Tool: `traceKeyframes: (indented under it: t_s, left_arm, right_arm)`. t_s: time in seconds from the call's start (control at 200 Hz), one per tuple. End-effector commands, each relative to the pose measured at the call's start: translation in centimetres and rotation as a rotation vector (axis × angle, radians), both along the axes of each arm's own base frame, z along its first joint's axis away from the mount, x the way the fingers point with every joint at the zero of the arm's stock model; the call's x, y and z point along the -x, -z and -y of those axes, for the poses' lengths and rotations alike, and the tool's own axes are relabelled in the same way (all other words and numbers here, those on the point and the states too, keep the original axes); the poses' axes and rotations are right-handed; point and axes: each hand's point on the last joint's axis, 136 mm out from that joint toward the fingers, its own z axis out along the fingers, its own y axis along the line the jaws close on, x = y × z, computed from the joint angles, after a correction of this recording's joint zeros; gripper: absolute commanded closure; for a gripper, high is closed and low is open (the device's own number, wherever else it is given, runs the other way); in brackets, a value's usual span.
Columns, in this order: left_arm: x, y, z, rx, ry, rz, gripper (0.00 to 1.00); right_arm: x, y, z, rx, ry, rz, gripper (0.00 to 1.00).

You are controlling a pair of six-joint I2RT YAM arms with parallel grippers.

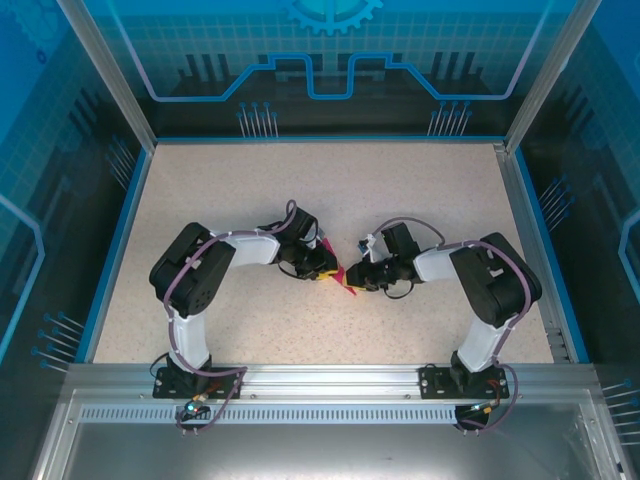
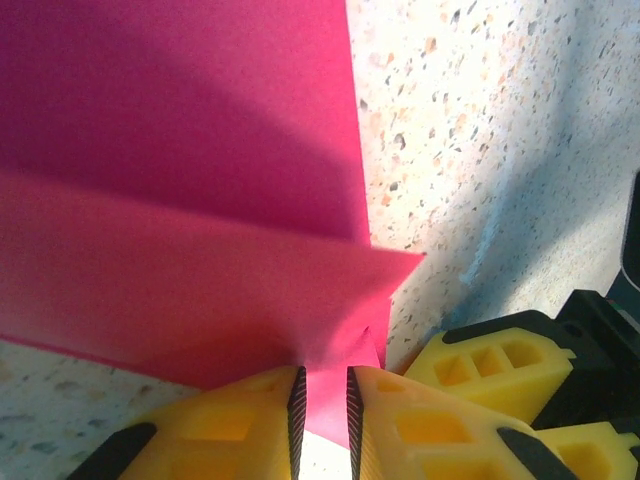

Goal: Fold a paper plane with a square sheet of paper (pick it up from the middle)
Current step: Fold the wing for the fifth time at the center of the table.

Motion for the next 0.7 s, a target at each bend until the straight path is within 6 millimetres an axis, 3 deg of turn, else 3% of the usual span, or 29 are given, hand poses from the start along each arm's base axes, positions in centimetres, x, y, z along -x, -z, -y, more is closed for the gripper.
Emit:
traceKeyframes:
  t_s: [0.0, 0.255, 0.43, 0.695]
  left_arm:
    - [0.7, 2.0, -1.2, -0.088, -0.014, -0.052, 0.78]
    - [0.5, 2.0, -1.1, -0.095, -0.011, -0.055, 0.78]
    - [0.5, 2.3, -1.1, -0.099, -0.011, -0.063, 0.78]
    - [0.5, 2.2, -1.1, -0.103, -0.01, -0.071, 0.78]
  right_arm:
    - [0.5, 0.2, 0.7, 0.049, -0.033, 0.019, 0.82]
    - [0.6, 1.6, 1.4, 0.098, 0.001, -0.027, 0.91]
    - [0.9, 2.1, 1.8, 0.13, 0.015, -0.055, 0.93]
    - [0.1, -2.8, 1.1, 0.113, 0.003, 0.085, 0.85]
